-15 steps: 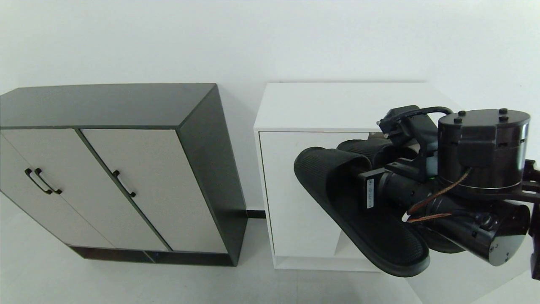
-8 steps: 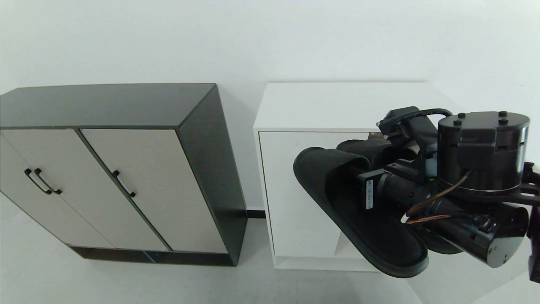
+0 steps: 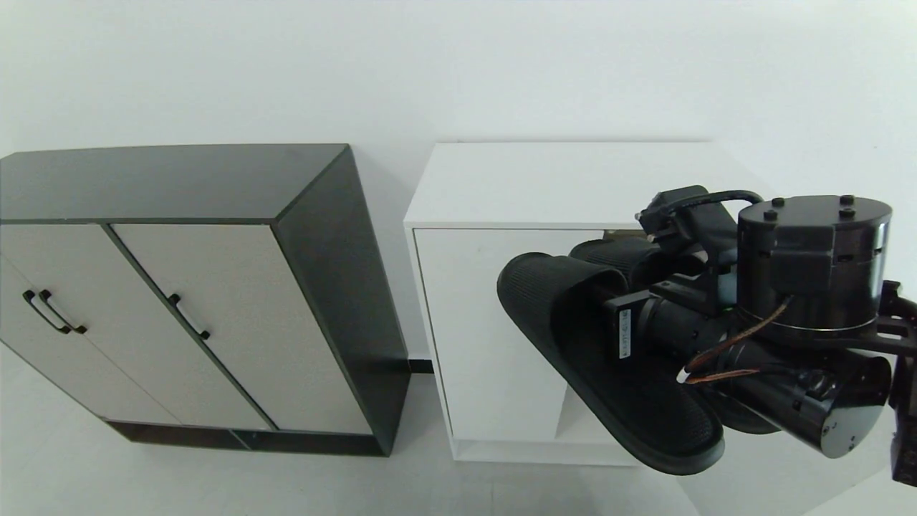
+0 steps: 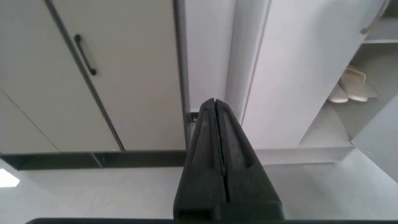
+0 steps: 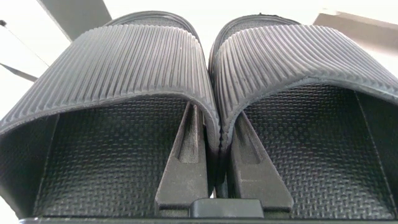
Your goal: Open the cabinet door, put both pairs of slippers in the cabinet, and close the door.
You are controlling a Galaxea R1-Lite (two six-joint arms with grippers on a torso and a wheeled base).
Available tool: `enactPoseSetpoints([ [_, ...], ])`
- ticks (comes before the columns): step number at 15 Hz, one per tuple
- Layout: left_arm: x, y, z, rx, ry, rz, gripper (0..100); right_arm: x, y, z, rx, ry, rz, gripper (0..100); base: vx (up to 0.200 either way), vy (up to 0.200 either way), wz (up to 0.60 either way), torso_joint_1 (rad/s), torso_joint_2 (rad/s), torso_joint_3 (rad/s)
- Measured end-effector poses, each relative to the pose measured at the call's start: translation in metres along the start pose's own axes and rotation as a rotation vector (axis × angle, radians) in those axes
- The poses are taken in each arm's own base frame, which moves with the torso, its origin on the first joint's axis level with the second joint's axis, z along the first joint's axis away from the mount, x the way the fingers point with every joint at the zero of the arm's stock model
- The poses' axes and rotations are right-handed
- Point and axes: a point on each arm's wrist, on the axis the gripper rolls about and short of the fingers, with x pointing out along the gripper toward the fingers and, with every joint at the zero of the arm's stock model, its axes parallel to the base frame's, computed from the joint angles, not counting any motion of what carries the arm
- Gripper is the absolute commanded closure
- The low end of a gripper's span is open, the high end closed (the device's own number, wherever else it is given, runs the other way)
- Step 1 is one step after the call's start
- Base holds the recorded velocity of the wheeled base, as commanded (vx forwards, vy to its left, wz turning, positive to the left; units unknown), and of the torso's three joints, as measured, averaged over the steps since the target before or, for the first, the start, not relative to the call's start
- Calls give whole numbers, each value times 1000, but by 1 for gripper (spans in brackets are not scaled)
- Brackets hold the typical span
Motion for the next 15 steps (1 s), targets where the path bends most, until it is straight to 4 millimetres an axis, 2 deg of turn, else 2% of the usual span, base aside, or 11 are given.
enactPoseSetpoints([
  [9,0,0,0,-1,0,-1,100,0,0,-6,-10,18,1,100,0,-200,0,0,2,4],
  [15,0,0,0,-1,0,-1,100,0,0,-8,-11,15,7,100,0,0,0,0,0,0],
])
